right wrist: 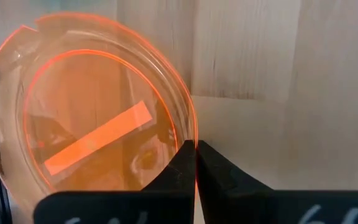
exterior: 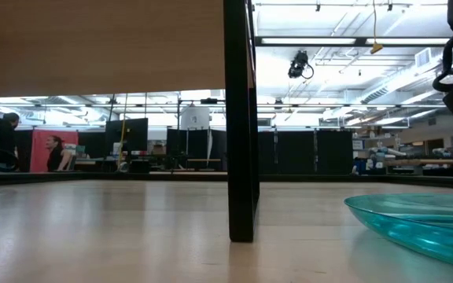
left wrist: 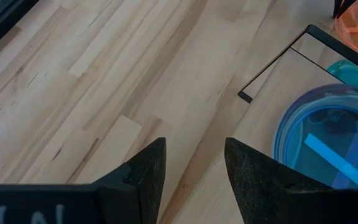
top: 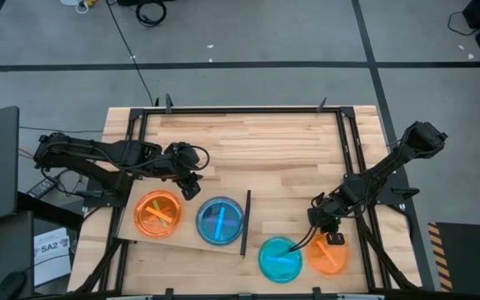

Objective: Place and stack plates onto a shelf
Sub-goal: Stack the orange plate on top of the other orange plate on the shelf

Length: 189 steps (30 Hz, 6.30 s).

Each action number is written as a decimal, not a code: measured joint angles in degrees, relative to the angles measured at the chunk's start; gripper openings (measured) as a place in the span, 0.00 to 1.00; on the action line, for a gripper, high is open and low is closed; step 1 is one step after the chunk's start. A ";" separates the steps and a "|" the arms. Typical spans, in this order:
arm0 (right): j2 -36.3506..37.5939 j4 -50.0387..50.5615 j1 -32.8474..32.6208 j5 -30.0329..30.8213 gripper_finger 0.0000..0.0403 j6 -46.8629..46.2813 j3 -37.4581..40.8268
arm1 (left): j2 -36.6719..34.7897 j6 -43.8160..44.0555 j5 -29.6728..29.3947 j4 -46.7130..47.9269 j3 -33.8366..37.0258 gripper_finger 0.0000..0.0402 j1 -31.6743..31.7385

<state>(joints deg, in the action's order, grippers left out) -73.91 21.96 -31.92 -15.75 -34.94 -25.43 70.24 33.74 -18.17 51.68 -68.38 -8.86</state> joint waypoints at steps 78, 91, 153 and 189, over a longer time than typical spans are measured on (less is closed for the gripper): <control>7.30 13.09 34.71 46.23 0.02 9.25 -27.10 | -0.01 -2.08 -0.02 -5.11 -0.02 0.43 0.02; -2.14 -13.35 39.10 46.20 0.02 14.59 -27.10 | -0.02 -1.42 -1.97 -5.16 -0.02 0.43 0.02; -11.27 -47.69 38.64 44.11 0.02 12.59 -27.08 | 2.03 7.58 -26.50 -8.11 0.00 0.43 8.79; -11.27 -48.00 38.64 44.15 0.03 12.59 -27.08 | 3.54 6.77 -25.51 -8.77 0.01 0.05 9.07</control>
<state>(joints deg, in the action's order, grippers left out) -85.19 -26.04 6.72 28.40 -22.35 -52.51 73.78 40.50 -43.68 42.91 -68.37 0.21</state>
